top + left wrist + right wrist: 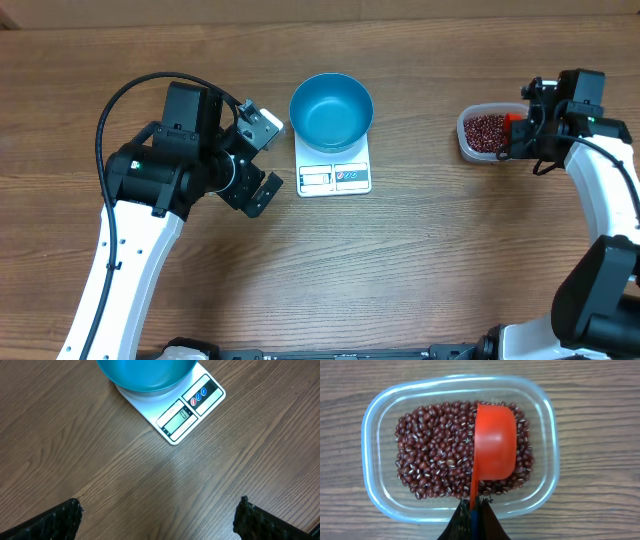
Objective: Scoop item into bowl and weigh 150g on scale
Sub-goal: 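Scoop beans from the tub with the right gripper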
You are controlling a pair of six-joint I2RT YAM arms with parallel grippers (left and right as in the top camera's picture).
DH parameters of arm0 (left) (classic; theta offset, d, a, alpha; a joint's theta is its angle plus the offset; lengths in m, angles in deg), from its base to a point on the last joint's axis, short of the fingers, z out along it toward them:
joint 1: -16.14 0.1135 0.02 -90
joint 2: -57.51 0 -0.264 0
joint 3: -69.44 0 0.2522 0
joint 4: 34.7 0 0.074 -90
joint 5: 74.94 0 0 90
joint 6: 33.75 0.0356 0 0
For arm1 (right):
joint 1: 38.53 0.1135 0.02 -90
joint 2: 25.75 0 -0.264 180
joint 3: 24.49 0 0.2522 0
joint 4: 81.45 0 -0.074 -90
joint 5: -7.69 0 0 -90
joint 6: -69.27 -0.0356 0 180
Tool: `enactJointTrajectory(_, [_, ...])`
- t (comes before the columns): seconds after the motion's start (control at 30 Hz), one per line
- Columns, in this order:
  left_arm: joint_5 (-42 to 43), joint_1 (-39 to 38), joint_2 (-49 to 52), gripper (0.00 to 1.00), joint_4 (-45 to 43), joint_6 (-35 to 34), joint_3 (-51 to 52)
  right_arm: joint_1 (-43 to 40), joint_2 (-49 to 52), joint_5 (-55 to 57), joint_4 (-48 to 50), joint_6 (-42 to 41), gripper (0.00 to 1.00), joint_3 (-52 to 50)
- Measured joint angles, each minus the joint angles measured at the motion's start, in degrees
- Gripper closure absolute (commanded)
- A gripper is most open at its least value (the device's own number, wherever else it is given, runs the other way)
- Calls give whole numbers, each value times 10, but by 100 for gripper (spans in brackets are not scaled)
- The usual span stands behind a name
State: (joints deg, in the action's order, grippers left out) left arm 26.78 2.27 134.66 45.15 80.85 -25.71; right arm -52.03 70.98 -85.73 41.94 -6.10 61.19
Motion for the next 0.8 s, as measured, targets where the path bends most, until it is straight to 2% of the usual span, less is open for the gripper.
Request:
enactJointTrajectory(0.27, [0,0,0,1,0,-3,0,0,1,-62,-13,2,96,0])
enactJointTrajectory(0.47, [0,0,0,0,-2,-33,0,0,1,-97,-31,-5,96,0])
enactJointTrajectory(0.8, [26,0,0,0,-52,-61,0,0,1,-136,-36,-50,96,0])
